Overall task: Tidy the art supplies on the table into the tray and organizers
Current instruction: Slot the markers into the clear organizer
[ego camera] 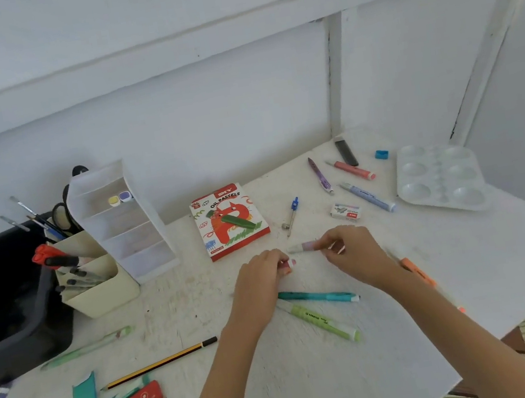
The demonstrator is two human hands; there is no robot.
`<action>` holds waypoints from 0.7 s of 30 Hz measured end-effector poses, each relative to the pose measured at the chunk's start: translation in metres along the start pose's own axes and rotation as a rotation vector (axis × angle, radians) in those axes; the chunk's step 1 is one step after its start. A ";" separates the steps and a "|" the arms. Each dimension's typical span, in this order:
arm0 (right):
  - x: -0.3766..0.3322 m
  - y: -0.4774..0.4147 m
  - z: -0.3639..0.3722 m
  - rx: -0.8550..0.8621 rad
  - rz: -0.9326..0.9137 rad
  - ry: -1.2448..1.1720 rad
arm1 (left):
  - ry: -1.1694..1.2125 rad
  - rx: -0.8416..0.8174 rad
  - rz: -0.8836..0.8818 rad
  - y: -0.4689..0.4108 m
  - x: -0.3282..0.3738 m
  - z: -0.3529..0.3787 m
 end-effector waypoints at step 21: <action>-0.083 -0.004 -0.004 -0.089 -0.145 -0.438 | 0.525 0.802 -0.164 0.013 -0.006 -0.093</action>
Point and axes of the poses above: each hand's wrist, its own y-axis away from the middle knuckle, its own z-axis out of the palm, x = y × z, the point moved 4 cm from there along -y, towards the middle knuckle, and after that the axes turned 13 degrees about z, right-handed, at the moved point
